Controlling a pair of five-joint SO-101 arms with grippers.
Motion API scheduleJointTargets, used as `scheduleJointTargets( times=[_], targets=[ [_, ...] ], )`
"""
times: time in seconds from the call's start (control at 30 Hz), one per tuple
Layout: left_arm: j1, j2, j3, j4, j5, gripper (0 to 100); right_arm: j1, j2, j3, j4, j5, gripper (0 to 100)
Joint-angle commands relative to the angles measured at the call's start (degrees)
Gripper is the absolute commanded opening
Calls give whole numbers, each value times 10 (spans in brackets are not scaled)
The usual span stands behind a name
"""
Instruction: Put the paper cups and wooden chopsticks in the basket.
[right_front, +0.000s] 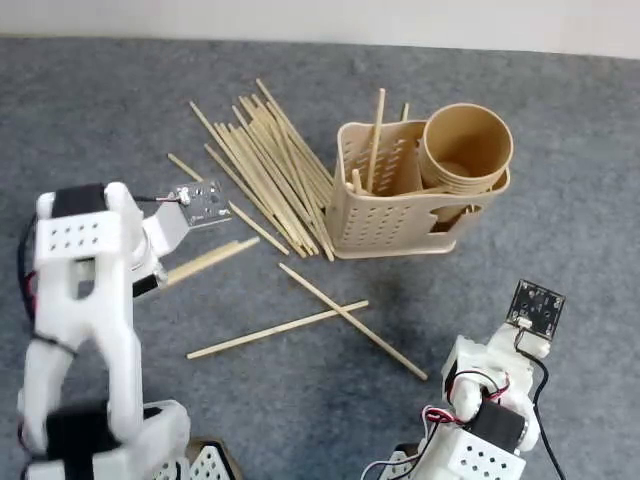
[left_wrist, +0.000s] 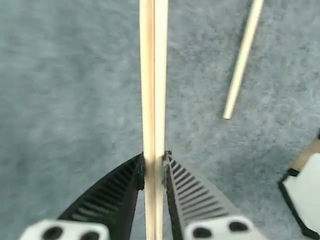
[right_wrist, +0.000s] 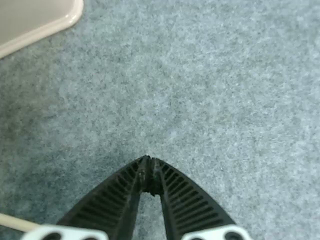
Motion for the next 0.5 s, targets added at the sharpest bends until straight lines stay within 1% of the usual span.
scheduleJointTargets(
  times=[0.0, 0.13, 0.3, 0.47],
  targets=[
    [-4, -86, -5, 1, 53, 5, 7, -5, 15, -15, -3, 5],
    [21, -142, -5, -26, 142, 5, 7, -5, 15, -15, -3, 5],
    [61, -182, -28, -94, 310, 5, 7, -5, 15, -15, -3, 5],
    [88, -184, -98, -156, 452, 5, 7, -5, 15, -15, -3, 5]
  ],
)
